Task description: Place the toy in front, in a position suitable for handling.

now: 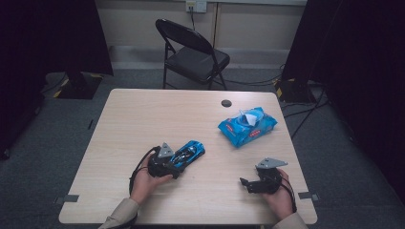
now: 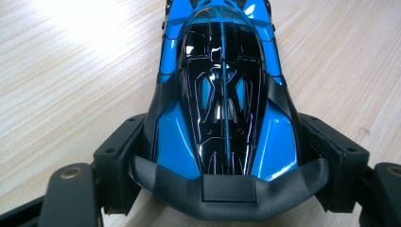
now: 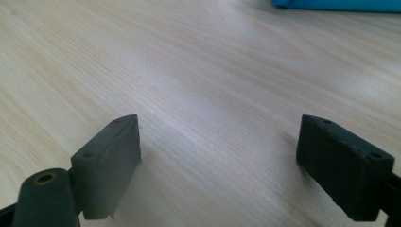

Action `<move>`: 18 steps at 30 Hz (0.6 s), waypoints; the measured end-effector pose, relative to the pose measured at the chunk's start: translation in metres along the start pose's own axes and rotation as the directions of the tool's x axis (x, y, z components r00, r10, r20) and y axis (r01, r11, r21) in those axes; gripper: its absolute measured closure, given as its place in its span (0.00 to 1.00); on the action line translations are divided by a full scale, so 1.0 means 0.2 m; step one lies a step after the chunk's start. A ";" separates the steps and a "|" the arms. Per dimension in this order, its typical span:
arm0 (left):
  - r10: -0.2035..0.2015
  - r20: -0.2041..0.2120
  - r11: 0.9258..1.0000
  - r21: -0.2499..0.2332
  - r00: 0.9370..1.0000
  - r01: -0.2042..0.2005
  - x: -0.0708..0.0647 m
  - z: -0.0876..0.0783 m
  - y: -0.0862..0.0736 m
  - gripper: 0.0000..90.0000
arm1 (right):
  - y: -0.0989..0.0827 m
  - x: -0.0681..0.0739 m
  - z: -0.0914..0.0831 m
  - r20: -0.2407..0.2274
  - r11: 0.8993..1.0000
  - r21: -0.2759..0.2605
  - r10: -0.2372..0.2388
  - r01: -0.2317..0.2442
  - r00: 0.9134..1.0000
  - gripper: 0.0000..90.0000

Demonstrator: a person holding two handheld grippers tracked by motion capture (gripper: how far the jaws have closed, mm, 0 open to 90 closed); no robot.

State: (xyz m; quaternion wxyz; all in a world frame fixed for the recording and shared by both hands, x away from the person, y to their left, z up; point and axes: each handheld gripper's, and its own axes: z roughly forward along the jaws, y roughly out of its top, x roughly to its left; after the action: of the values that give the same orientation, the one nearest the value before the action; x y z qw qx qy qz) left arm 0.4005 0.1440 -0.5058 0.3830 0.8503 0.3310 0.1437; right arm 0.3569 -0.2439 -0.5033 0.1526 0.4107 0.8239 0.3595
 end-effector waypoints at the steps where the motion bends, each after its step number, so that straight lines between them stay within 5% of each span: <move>1: 0.000 0.000 1.000 0.000 1.000 0.000 0.00 0.00 0.00 0.27 | 0.00 -0.01 0.00 -0.007 1.000 0.001 0.012 -0.012 1.000 0.17; 8: 0.000 0.002 1.000 -0.001 1.000 0.000 0.00 0.00 0.00 0.27 | 0.03 -0.01 0.00 0.008 0.999 0.038 -0.031 0.030 1.000 0.17; 18: 0.000 0.002 1.000 -0.001 1.000 0.000 0.00 0.00 0.00 0.27 | 0.12 -0.06 -0.02 0.001 0.999 0.038 -0.015 0.015 1.000 0.18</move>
State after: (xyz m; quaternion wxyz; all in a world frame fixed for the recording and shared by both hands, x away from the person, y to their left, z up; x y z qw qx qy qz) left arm 0.4005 0.1441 -0.5059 0.3839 0.8502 0.3306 0.1430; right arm 0.3763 -0.2453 -0.4832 0.1479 0.4075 0.8335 0.3426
